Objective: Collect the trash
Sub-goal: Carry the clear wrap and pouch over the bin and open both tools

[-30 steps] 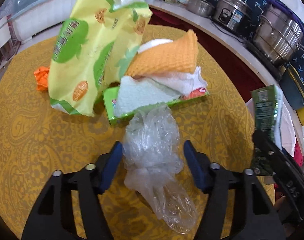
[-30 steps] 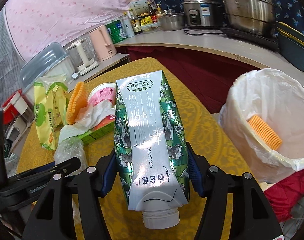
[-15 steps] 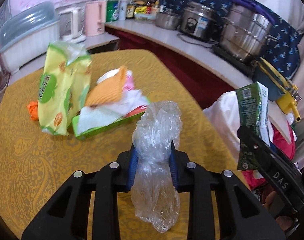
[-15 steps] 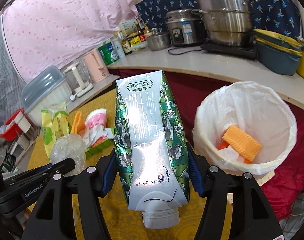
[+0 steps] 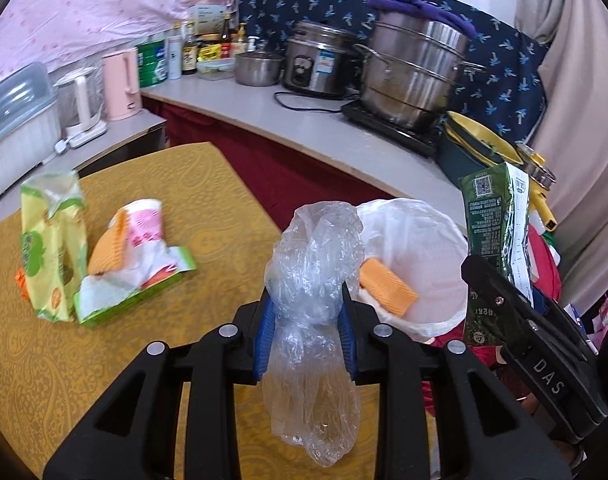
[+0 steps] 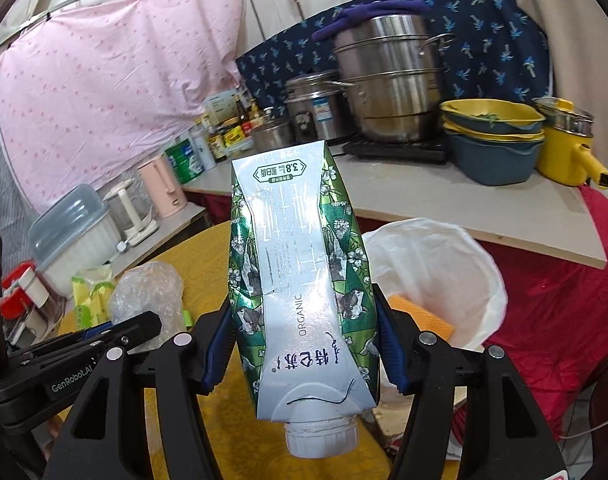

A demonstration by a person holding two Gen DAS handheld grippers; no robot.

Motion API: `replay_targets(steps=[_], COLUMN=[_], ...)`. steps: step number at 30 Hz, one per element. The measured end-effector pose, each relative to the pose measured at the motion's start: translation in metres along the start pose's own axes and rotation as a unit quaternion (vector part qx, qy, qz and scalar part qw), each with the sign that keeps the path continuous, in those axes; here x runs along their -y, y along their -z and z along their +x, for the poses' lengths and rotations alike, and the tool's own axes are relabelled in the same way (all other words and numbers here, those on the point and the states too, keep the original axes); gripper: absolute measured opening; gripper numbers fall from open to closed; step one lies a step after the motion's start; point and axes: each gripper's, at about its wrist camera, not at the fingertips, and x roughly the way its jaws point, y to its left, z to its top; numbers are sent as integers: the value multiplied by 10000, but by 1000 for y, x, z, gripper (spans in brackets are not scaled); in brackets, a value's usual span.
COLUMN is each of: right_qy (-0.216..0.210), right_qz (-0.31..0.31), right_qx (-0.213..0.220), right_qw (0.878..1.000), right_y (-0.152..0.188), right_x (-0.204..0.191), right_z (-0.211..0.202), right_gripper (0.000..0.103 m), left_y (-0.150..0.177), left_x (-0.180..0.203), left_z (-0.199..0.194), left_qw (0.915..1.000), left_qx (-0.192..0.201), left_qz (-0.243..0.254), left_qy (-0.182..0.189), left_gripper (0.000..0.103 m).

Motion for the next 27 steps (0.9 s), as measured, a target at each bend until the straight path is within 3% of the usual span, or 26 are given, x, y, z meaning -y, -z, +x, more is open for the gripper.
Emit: replay_targets(steps=[11,27], right_qy=[459,701], right_qz=[337,528], right_qx=[164,84], right_qw=[9982,9961], right_y=[-15,-21], right_x=[66,112], right_z=[-2,30], right_gripper=[59,59], left_y=[-13,-27], left_x=[64,113], left_z=[31,89], left_qw=[9980,9946], left_qx=[-115,-344], left_qz=[423,747], left_qy=[463,626], left_gripper=[28,29])
